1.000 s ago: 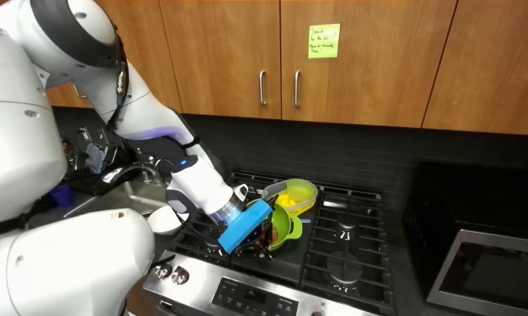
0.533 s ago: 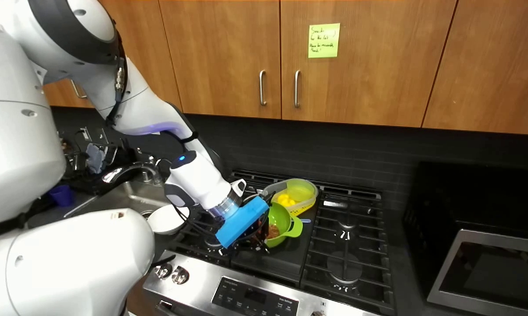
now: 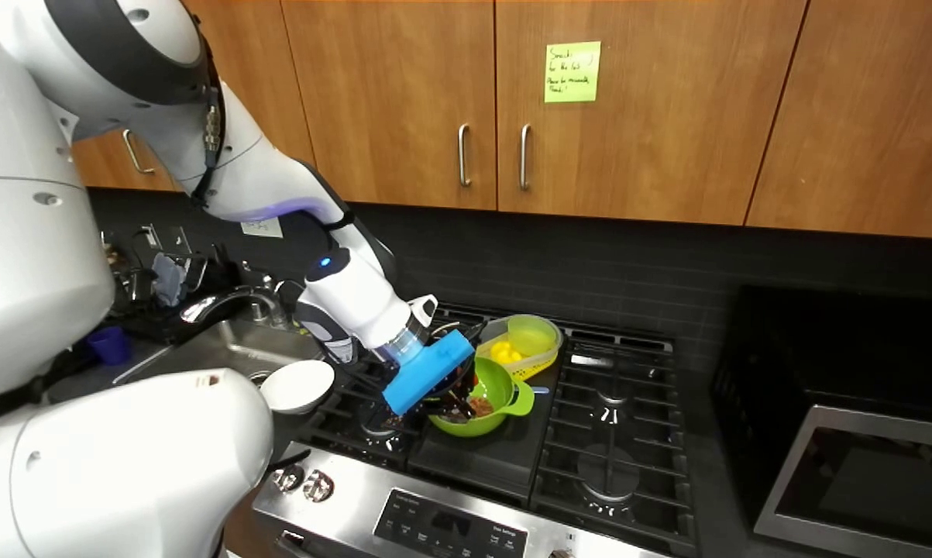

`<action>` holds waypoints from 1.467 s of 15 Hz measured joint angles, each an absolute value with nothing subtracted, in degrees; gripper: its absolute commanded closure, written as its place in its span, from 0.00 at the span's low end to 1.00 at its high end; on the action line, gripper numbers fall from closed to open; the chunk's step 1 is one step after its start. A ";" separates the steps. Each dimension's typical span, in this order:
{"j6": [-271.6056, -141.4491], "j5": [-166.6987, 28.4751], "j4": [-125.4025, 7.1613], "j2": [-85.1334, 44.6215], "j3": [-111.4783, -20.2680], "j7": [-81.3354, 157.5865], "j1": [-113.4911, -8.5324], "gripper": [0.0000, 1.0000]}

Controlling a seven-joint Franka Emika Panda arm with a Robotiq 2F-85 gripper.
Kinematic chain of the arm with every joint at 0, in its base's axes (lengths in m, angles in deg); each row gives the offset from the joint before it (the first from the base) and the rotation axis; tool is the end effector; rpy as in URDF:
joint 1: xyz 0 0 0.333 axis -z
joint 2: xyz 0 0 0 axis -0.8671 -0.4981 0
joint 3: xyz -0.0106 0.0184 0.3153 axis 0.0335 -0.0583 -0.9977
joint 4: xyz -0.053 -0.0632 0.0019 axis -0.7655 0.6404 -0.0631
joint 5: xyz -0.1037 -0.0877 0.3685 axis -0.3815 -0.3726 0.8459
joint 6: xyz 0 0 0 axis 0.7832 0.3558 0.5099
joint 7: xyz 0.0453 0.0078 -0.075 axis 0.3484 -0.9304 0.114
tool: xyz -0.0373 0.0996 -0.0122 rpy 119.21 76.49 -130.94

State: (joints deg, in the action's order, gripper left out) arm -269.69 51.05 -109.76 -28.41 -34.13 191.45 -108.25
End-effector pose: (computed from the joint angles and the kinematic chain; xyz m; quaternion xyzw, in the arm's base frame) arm 0.3703 -0.0463 0.1987 0.8900 0.3702 0.0363 0.2635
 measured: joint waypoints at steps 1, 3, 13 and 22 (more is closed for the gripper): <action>-269.69 51.06 -109.24 -28.56 -34.13 191.45 -107.89 0.99; -269.69 51.06 -108.26 -29.09 -34.13 191.46 -106.80 0.99; -269.69 49.96 -106.12 -40.43 -29.61 191.57 -107.51 0.99; -269.71 46.82 -106.47 -43.44 -25.04 191.56 -111.24 0.99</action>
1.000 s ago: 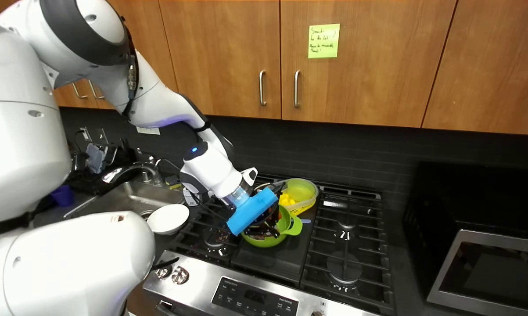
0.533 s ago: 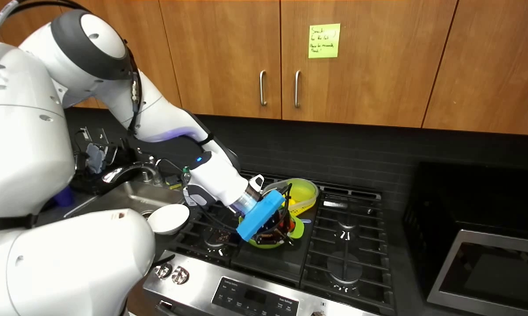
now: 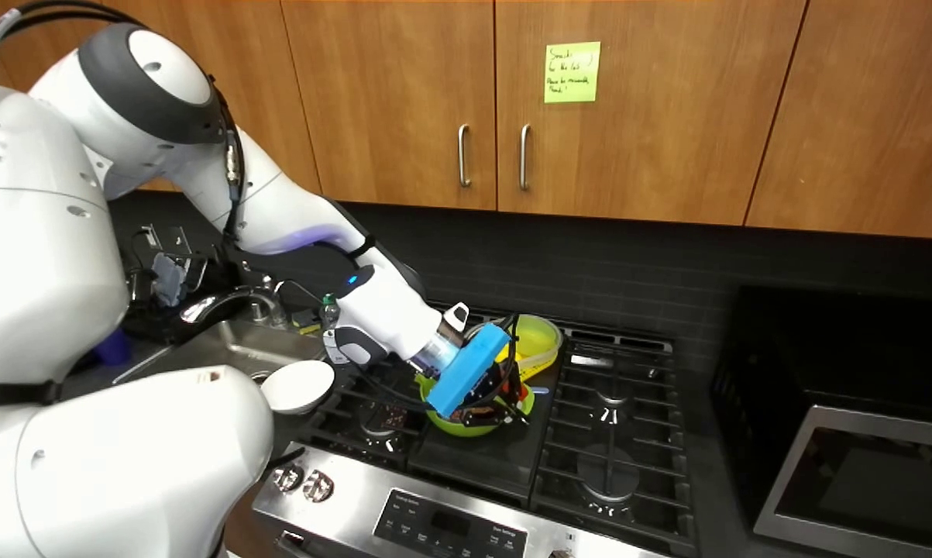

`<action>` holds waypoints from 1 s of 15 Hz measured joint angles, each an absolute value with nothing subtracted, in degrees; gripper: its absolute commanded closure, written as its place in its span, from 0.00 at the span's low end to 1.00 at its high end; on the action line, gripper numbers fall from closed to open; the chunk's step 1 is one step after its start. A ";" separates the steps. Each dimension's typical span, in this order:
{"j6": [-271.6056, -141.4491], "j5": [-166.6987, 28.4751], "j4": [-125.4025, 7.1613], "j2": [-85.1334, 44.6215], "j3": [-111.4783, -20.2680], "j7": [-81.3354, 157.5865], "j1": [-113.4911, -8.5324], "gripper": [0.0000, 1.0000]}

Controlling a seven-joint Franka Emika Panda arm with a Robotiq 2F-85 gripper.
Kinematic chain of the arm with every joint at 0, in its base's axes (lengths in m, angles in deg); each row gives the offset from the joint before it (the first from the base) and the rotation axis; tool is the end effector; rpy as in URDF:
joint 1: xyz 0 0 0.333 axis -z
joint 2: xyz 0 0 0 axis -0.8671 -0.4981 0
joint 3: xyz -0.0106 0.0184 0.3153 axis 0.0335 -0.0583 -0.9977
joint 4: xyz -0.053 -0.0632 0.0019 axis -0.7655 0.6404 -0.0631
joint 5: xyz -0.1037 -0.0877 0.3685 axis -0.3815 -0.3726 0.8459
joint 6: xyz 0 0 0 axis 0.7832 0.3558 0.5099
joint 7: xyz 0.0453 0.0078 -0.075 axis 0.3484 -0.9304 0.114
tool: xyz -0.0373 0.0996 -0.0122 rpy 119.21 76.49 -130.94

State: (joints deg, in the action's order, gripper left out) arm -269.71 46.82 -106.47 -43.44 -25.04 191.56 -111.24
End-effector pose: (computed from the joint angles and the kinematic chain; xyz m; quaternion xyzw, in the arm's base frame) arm 0.3811 -0.1052 0.1887 0.8472 0.3839 -0.0448 0.3644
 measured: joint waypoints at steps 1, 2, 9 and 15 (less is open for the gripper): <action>-269.71 46.82 -106.55 -43.44 -24.68 191.56 -111.75 0.99; -269.71 46.82 -106.66 -43.44 -24.40 191.56 -112.38 0.99; -269.70 47.08 -107.17 -43.47 -24.03 191.51 -118.28 0.99; -269.67 47.10 -106.81 -44.31 -24.51 191.51 -119.11 0.96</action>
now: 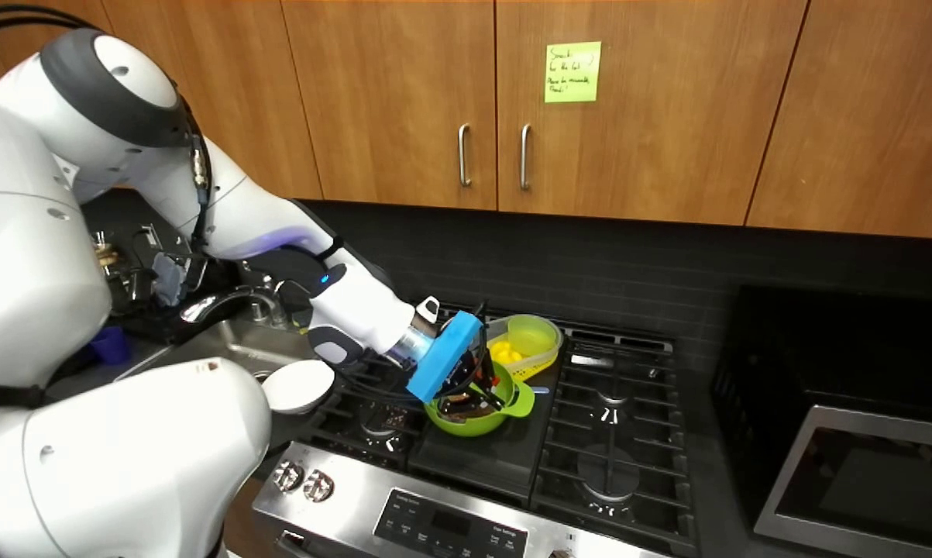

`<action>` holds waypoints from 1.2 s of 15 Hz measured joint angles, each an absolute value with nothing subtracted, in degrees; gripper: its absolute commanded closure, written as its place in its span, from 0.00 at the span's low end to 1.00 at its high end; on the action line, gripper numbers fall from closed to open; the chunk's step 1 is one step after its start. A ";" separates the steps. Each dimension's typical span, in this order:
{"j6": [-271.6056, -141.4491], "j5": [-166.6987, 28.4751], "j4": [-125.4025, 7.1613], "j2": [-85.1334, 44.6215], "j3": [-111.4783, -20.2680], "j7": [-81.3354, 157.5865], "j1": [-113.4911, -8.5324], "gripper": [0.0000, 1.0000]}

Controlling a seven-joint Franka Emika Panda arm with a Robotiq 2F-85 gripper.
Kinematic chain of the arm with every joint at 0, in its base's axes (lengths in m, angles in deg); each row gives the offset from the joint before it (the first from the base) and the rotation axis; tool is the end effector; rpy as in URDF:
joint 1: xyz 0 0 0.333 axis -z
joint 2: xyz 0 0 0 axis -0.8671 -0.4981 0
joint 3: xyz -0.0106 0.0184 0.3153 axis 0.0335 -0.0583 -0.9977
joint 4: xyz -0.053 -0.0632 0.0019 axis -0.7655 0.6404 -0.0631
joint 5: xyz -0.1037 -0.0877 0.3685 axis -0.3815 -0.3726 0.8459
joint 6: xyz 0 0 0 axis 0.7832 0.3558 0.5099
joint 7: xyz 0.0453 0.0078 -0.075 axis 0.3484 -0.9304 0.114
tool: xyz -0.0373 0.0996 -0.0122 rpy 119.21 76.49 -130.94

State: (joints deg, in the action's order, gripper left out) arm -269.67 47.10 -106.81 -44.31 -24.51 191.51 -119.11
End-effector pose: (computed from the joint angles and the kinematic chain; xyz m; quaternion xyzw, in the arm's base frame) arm 0.3882 -0.0584 0.1876 0.8191 0.4360 -0.0280 0.3717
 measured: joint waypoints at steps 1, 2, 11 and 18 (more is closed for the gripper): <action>-269.68 47.10 -106.65 -44.25 -24.78 191.48 -118.89 0.96; -269.68 47.10 -106.52 -44.16 -25.09 191.46 -118.65 0.96; -267.79 46.61 -107.43 -44.11 -27.61 191.48 -116.17 0.99; -262.35 42.07 -110.97 -40.35 -34.00 191.50 -105.64 0.96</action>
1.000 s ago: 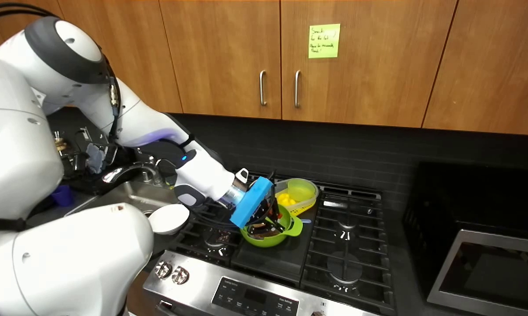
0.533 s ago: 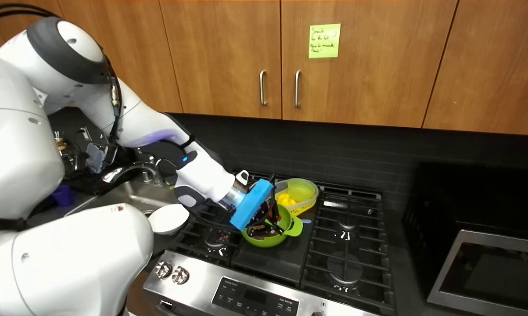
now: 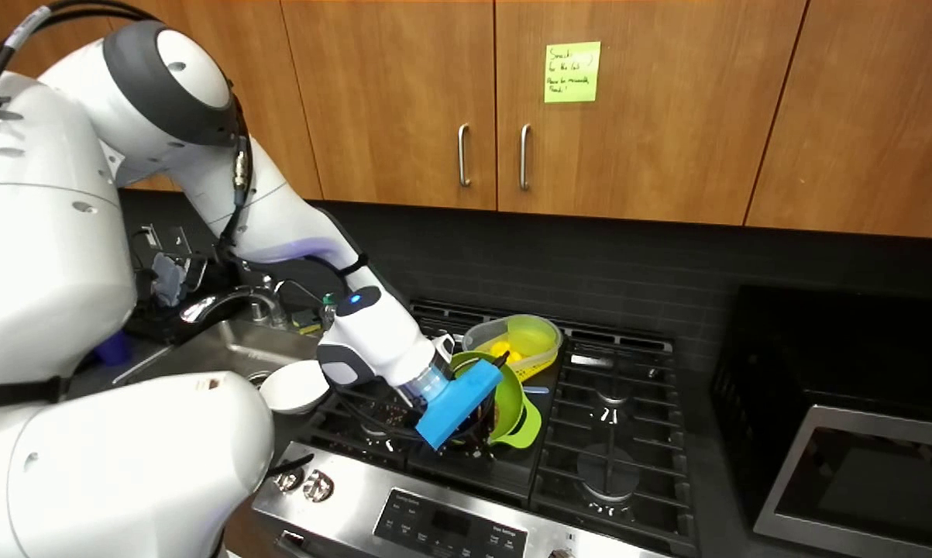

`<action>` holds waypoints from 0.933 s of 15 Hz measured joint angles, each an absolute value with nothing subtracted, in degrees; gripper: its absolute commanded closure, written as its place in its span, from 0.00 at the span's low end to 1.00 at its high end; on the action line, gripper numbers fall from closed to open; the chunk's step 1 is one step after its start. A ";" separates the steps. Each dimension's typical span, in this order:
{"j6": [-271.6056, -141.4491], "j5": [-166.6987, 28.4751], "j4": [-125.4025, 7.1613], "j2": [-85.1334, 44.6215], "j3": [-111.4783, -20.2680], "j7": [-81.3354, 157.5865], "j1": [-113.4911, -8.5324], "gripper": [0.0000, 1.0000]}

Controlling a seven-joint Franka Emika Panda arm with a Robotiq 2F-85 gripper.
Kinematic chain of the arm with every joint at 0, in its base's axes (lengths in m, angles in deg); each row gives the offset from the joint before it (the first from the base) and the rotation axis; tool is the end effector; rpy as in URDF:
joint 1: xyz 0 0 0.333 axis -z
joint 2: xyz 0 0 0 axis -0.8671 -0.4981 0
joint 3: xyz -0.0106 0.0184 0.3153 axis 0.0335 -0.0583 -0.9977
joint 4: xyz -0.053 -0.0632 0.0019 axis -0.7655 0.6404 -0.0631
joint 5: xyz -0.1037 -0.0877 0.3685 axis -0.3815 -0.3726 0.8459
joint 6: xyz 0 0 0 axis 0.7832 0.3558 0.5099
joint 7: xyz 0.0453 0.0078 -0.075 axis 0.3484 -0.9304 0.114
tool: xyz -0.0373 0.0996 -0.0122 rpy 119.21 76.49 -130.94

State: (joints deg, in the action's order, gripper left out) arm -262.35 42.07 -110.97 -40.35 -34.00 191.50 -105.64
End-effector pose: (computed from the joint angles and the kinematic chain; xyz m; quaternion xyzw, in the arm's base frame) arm 0.3569 -0.0860 0.1438 0.8532 0.4513 -0.0443 0.2576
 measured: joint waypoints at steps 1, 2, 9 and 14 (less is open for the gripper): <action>-262.27 41.92 -111.20 -39.58 -34.24 191.56 -104.98 0.96; -262.23 41.92 -111.36 -39.00 -34.29 191.66 -104.69 0.96; -262.29 41.92 -111.20 -38.16 -34.54 191.63 -104.69 0.99; -266.21 42.02 -108.71 -37.26 -34.63 191.14 -108.73 0.99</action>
State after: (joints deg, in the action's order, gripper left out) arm -266.21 42.02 -108.71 -37.26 -34.63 191.14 -108.73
